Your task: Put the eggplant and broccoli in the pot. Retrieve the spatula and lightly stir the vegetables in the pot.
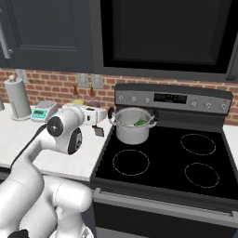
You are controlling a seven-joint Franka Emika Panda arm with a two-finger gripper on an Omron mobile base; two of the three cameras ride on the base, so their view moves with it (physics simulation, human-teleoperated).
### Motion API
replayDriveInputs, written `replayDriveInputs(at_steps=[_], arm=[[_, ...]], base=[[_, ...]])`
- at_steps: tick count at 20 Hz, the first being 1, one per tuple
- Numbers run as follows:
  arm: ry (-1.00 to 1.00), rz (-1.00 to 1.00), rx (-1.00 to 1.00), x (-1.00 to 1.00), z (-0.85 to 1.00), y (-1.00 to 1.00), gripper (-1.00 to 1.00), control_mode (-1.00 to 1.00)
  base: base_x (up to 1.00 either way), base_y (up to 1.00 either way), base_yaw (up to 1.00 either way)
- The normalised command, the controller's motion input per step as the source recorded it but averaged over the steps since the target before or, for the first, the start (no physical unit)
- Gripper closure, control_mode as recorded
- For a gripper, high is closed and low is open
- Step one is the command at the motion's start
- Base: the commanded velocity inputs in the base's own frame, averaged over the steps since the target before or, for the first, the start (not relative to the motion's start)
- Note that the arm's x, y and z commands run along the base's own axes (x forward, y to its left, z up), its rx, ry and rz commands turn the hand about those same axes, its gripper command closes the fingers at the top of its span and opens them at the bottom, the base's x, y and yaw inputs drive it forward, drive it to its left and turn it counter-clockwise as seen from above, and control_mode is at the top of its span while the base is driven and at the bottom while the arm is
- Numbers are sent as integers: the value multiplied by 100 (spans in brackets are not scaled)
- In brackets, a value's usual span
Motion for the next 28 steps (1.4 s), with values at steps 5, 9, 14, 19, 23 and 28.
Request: replayDriveInputs(at_steps=[5,9,14,19,23,28], arm=[[-21,-13,18,3,12,-56,100,-100],[-25,-9,10,8,0,-46,100,-100],[-16,-8,6,25,0,-42,100,-100],[0,-10,7,51,0,-45,100,-100],[7,-11,9,56,0,-42,100,-100],[8,-8,10,47,-21,-24,100,-100]], base=[[0,0,0],[0,0,0],[0,0,0],[0,0,0],[0,0,0],[0,0,0]])
